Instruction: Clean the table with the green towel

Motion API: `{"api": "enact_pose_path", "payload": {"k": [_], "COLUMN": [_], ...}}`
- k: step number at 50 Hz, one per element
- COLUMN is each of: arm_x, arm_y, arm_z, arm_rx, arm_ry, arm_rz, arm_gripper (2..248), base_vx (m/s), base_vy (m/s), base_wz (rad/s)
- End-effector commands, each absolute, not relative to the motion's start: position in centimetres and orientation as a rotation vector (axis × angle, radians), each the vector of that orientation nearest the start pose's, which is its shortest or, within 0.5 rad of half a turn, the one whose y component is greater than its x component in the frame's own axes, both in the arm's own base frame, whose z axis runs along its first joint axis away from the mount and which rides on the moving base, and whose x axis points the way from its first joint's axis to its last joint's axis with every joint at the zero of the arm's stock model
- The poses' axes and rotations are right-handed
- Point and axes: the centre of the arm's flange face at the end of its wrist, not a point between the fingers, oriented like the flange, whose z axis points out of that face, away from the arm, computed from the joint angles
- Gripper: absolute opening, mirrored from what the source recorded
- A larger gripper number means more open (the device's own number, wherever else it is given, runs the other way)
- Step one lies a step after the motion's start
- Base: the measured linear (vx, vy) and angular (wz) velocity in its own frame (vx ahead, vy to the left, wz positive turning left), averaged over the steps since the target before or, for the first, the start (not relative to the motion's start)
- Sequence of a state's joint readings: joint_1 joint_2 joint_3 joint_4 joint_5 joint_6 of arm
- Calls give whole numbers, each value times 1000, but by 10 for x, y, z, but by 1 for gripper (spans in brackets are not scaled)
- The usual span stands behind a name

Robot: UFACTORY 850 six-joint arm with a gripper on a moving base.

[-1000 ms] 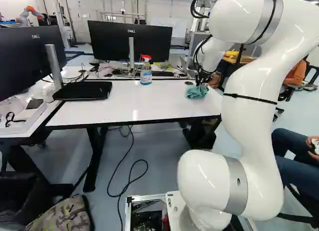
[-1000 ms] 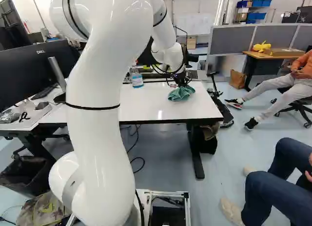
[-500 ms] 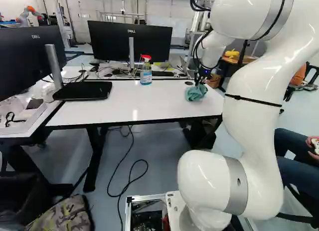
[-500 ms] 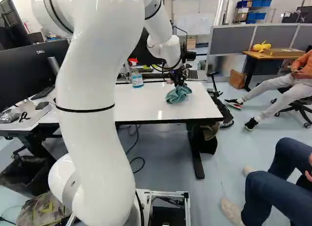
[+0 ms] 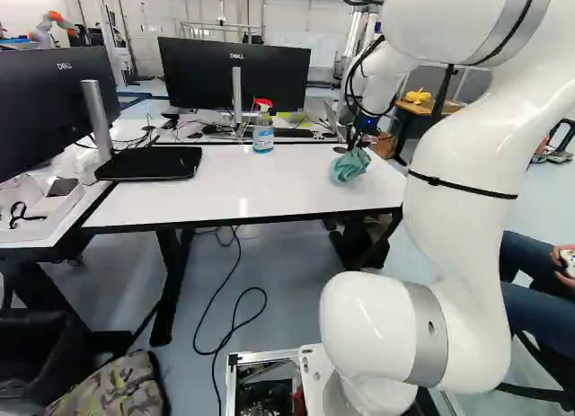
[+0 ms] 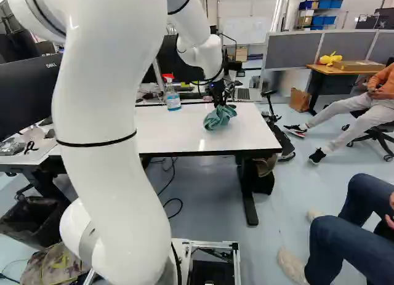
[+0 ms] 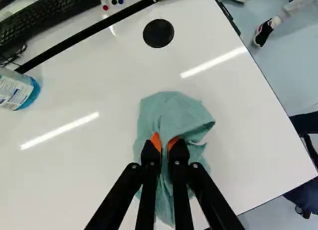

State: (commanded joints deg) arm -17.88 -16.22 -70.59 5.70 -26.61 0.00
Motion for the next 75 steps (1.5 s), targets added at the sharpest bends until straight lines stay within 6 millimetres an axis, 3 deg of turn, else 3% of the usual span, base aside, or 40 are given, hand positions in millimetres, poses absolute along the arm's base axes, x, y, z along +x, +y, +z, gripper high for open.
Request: {"api": "enact_pose_path", "payload": {"k": [44, 75], "arm_x": [556, 557], "arm_y": [-92, -36], "arm_z": [590, 589], "arm_rx": [-2971, -2971], "arm_ry": [367, 216], "arm_rz": [-883, -823], "arm_gripper": [34, 34], "base_vx": [0, 0], "base_vy": [0, 0], "base_wz": [0, 0]}}
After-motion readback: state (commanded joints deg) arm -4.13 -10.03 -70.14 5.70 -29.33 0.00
